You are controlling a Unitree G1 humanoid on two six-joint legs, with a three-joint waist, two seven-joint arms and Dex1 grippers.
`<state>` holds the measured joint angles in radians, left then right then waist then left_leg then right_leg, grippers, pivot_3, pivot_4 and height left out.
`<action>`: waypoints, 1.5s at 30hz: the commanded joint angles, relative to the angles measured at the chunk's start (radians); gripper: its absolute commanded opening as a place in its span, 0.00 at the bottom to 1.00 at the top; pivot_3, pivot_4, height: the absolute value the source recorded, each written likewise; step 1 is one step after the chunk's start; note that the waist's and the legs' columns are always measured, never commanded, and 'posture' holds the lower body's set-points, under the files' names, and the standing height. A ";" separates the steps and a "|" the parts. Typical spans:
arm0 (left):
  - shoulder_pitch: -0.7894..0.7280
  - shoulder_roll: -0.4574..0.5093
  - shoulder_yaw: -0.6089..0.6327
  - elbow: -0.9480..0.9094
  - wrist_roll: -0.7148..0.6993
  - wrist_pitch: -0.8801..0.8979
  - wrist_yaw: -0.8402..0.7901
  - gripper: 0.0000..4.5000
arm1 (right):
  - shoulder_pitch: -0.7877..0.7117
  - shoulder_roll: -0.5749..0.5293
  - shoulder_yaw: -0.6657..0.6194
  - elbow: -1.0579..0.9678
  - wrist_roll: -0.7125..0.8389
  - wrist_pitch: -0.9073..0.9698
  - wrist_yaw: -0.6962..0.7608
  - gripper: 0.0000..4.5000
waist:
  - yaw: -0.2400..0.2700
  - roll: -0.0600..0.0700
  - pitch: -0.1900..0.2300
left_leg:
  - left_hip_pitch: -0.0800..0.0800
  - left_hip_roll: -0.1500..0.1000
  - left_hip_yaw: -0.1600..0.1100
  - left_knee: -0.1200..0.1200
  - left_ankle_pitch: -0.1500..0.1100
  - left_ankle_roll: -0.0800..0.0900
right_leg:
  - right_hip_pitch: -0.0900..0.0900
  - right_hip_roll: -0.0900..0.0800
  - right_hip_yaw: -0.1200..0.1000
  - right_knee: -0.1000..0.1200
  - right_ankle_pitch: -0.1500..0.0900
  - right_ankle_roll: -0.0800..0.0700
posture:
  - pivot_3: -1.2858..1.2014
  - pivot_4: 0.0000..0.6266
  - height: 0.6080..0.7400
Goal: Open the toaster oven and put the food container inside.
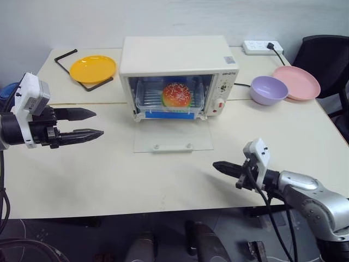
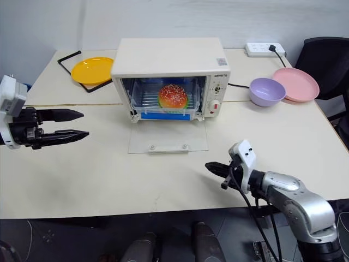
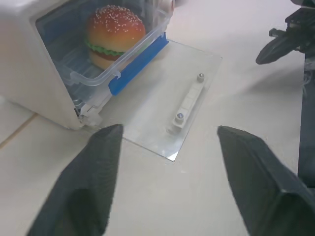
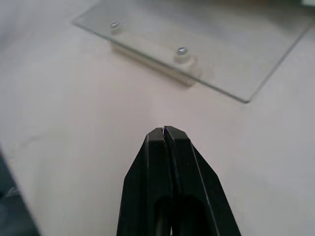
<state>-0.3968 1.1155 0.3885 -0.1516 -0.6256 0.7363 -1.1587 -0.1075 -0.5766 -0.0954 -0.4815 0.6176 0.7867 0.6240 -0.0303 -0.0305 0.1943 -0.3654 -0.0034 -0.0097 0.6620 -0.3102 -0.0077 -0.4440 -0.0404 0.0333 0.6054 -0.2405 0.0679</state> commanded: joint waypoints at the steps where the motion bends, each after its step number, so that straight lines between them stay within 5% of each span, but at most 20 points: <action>1: -0.016 0.016 0.006 -0.007 0.008 -0.034 0.009 0.98 | -0.042 0.092 0.020 0.072 -0.059 -0.074 -0.090 0.00 | -0.001 0.000 0.000 | 0.000 0.001 0.001 0.000 0.000 0.000 | 0.000 0.001 0.000 0.000 0.000 0.000 | 0.52 0.24 1.00; 17: -0.125 -0.007 -0.060 0.034 0.026 -0.088 0.063 1.00 | -0.152 0.185 0.100 0.312 -0.193 -0.245 -0.059 0.00 | 0.000 0.000 0.000 | -0.002 -0.001 0.000 0.000 -0.003 -0.001 | -0.004 -0.002 0.000 0.005 0.004 0.008 | 0.52 0.24 1.00; 24: -0.097 -0.011 -0.038 0.046 0.033 -0.097 0.063 1.00 | -0.351 0.212 -0.083 0.296 -0.023 -0.155 -0.108 0.00 | -0.001 0.000 0.000 | -0.001 0.000 0.001 0.000 -0.002 -0.001 | -0.004 -0.001 0.000 0.007 0.004 0.008 | 0.52 0.24 1.00; 31: -0.059 -0.017 -0.015 0.052 0.036 -0.112 0.069 1.00 | -0.345 -0.082 -0.110 0.196 0.075 -0.015 0.132 0.00 | 0.008 0.001 0.001 | -0.005 0.000 -0.005 -0.001 -0.003 -0.001 | -0.004 -0.003 -0.001 0.006 0.004 0.007 | 0.52 0.24 1.00; 37: -0.020 -0.003 0.028 0.055 0.028 -0.118 0.058 1.00 | -0.326 -0.347 -0.227 0.209 0.214 0.081 0.360 0.44 | 0.001 0.002 0.001 | -0.005 -0.001 -0.001 0.000 -0.005 0.002 | -0.004 -0.004 -0.001 0.004 0.003 0.010 | 0.52 0.24 1.00; 45: 0.035 0.052 0.137 0.073 0.007 -0.094 -0.002 1.00 | -0.348 -0.503 -0.327 0.299 0.253 0.086 0.492 1.00 | 0.000 0.002 0.001 | 0.001 0.000 0.004 0.001 -0.005 0.002 | -0.003 -0.001 0.000 0.005 0.002 0.009 | 0.52 0.24 1.00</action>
<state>-0.3521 1.1362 0.4677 -0.0793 -0.5989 0.6423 -1.1482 -0.4432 -1.0556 -0.3904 -0.1823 0.8751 0.9097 1.0908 -0.0299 -0.0284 0.1955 -0.3644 -0.0028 -0.0053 0.6626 -0.3152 -0.0055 -0.4471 -0.0413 0.0331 0.6105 -0.2383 0.0761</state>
